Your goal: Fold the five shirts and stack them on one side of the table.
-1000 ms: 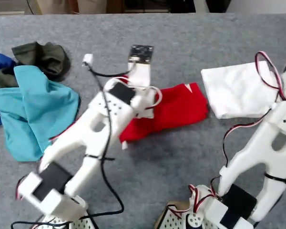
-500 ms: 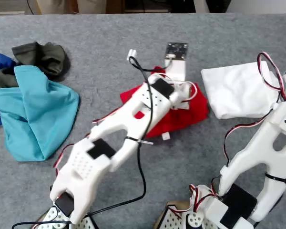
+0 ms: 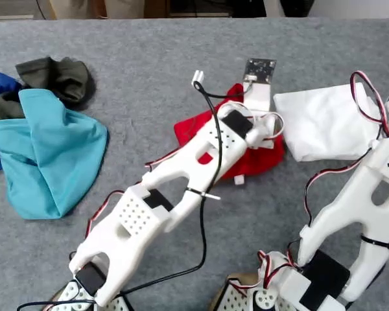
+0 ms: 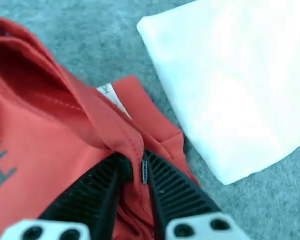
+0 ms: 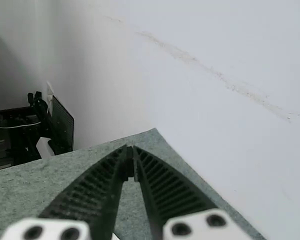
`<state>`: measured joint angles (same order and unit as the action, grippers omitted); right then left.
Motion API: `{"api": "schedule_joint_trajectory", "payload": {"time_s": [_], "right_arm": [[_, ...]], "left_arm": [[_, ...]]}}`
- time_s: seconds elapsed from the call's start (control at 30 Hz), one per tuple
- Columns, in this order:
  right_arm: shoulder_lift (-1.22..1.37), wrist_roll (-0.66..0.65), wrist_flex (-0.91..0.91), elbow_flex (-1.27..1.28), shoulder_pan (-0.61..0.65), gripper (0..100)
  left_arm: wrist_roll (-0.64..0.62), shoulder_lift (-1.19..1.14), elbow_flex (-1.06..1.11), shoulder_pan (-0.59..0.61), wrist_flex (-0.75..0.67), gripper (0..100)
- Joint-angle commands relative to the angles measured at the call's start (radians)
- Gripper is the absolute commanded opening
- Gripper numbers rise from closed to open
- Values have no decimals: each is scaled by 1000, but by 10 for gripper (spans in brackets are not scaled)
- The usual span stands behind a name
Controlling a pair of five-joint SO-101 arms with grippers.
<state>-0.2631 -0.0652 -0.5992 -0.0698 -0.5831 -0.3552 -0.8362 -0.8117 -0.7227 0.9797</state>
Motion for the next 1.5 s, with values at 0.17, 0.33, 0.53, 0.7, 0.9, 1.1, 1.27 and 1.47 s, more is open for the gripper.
{"api": "schedule_joint_trajectory", "payload": {"time_s": [0.17,0.33,0.53,0.7,0.9,1.1,1.27,1.47], "right_arm": [[-28,-6,23,19,35,5],[-28,-60,-17,33,128,5],[27,-235,-245,85,412,5],[137,-356,-494,113,593,3],[153,-361,-718,193,659,2],[156,-362,-608,460,653,2],[160,-387,-394,610,550,2],[200,-500,-218,667,348,2]], "left_arm": [[-144,47,-176,15,218,254],[-104,97,-468,129,482,245],[-43,44,-657,334,758,11],[-51,-104,-618,417,781,19],[-78,-268,-598,370,779,19],[-78,-420,-661,373,707,19],[-75,-495,-743,348,698,19],[-74,-552,-845,347,698,19]]}}
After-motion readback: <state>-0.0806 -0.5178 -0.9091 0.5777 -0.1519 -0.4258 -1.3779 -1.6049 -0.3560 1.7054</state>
